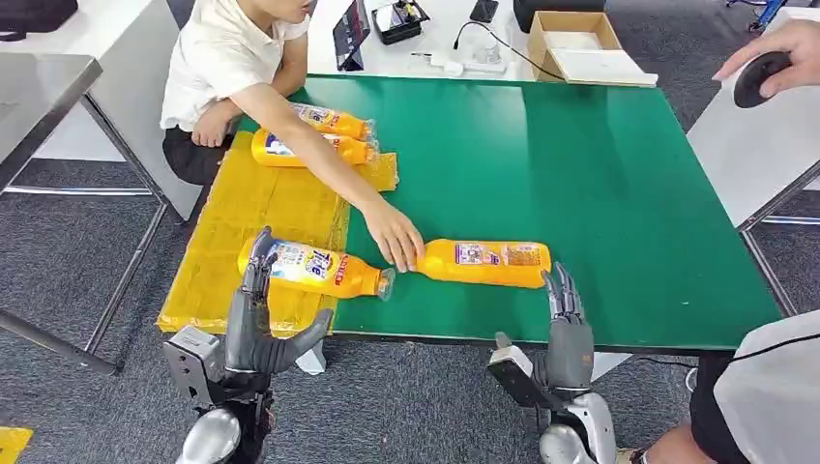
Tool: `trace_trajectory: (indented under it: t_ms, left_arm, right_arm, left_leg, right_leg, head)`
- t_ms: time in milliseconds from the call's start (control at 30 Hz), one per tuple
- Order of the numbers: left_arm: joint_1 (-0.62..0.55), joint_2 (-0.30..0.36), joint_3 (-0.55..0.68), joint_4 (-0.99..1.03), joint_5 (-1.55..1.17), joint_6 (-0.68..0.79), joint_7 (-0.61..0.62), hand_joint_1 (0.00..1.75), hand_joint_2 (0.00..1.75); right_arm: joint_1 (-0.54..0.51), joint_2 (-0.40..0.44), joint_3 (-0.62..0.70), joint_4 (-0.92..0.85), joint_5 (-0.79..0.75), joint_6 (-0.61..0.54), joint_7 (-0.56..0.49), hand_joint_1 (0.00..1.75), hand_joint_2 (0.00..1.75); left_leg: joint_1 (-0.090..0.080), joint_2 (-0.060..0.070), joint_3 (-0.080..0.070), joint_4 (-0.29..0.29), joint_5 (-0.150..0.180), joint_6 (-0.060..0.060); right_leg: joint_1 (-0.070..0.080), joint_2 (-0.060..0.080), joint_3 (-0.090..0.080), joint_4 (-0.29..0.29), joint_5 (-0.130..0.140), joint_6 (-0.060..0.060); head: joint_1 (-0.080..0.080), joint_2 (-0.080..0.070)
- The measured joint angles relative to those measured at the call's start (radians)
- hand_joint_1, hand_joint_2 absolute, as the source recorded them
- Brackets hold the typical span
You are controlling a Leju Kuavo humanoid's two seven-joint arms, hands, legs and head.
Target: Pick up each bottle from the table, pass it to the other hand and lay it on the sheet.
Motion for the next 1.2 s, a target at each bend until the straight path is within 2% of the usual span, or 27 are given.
trace_trajectory:
  t_ms: [233, 367, 567, 867, 1200]
  left_arm:
    - [-0.02, -0.002, -0.038, -0.002, 0.011, -0.032, 0.019, 0.0, 1.75]
    - [-0.068, -0.002, -0.079, 0.017, 0.014, -0.04, 0.04, 0.0, 1.75]
    - [-0.101, -0.002, -0.125, 0.053, 0.01, -0.043, 0.071, 0.0, 1.75]
    - [-0.137, -0.005, -0.155, 0.102, 0.013, -0.056, 0.1, 0.0, 1.75]
    - [-0.149, -0.01, -0.158, 0.126, 0.019, -0.073, 0.113, 0.0, 1.75]
  right_arm:
    - [-0.131, -0.009, -0.002, 0.158, 0.02, 0.103, 0.064, 0.0, 1.75]
    - [-0.261, -0.009, -0.004, 0.306, 0.009, 0.104, 0.065, 0.0, 1.75]
    - [-0.375, -0.014, -0.006, 0.47, 0.032, 0.107, 0.108, 0.0, 1.75]
    - [-0.46, -0.014, -0.002, 0.601, 0.104, 0.169, 0.18, 0.0, 1.75]
    - [-0.485, -0.01, 0.007, 0.662, 0.127, 0.196, 0.208, 0.0, 1.75]
  left_leg:
    - [0.0, 0.001, 0.0, 0.0, 0.001, 0.0]
    - [0.0, 0.001, 0.001, 0.0, 0.001, 0.0]
    - [0.0, 0.0, 0.0, 0.0, 0.001, 0.001]
    - [0.0, 0.0, 0.0, 0.0, 0.001, 0.0]
    - [0.0, 0.0, 0.0, 0.0, 0.001, 0.0]
  right_leg:
    - [0.0, 0.0, 0.0, 0.0, 0.001, 0.0]
    - [0.0, 0.0, 0.0, 0.0, 0.001, 0.001]
    - [0.0, 0.0, 0.0, 0.0, 0.001, 0.001]
    - [0.0, 0.0, 0.0, 0.0, 0.001, 0.001]
    - [0.0, 0.0, 0.0, 0.001, 0.001, 0.001]
  head:
    - [0.0, 0.0]
    - [0.0, 0.0]
    - [0.0, 0.0]
    - [0.0, 0.0]
    - [0.0, 0.0]
